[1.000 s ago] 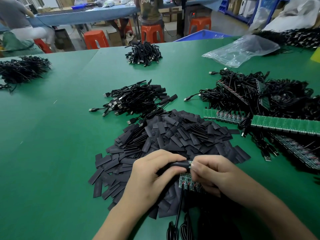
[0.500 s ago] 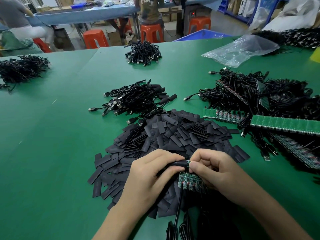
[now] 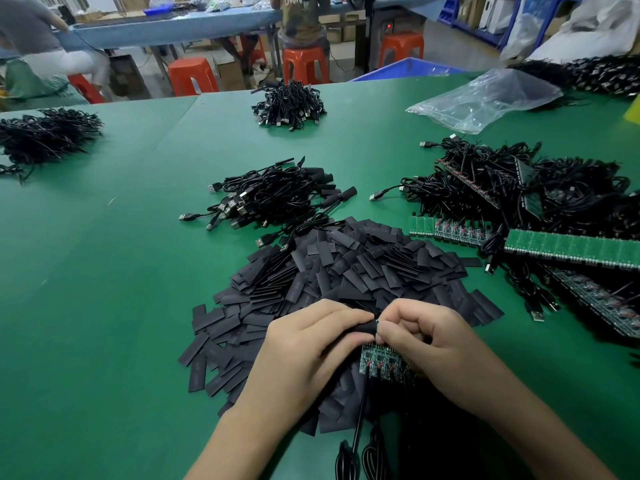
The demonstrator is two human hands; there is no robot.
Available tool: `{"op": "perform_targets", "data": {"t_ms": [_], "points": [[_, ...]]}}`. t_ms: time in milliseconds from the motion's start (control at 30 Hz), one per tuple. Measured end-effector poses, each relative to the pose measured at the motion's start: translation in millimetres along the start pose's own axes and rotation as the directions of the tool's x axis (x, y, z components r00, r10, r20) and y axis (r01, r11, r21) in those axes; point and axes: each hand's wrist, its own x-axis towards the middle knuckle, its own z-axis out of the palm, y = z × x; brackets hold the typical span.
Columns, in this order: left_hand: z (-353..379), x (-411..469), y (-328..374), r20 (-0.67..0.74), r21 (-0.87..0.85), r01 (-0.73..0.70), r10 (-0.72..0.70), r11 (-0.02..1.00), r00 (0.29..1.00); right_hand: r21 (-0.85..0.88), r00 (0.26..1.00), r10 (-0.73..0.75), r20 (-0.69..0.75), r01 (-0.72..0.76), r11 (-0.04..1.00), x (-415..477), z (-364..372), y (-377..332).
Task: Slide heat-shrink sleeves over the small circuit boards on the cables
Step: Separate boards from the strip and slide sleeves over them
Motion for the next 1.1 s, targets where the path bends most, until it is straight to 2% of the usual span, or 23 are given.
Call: {"op": "perform_targets", "data": {"t_ms": [133, 300, 433, 1100], "points": [[0.2, 0.2, -1.7, -0.029, -0.031, 0.051, -0.052, 0.998, 0.998, -0.009, 1.0, -0.001, -0.003, 0.001, 1.0, 0.3, -1.3, -0.1], [0.7, 1.1, -0.7, -0.061, -0.013, 0.076, -0.077, 0.997, 0.995, 0.056, 0.995, 0.018, -0.094, -0.012, 0.998, 1.1, -2.9, -0.3], [0.3, 1.0, -0.9, -0.069, -0.007, 0.06, -0.06, 0.998, 0.996, 0.09, 0.996, 0.023, -0.086, -0.016, 0.996, 0.5, -2.2, -0.8], [0.5, 0.4, -2.2, 0.016, 0.0, -0.033, 0.033, 0.999, 0.999, -0.007, 1.0, -0.004, -0.02, 0.004, 1.0, -0.5, -1.2, -0.6]]}}
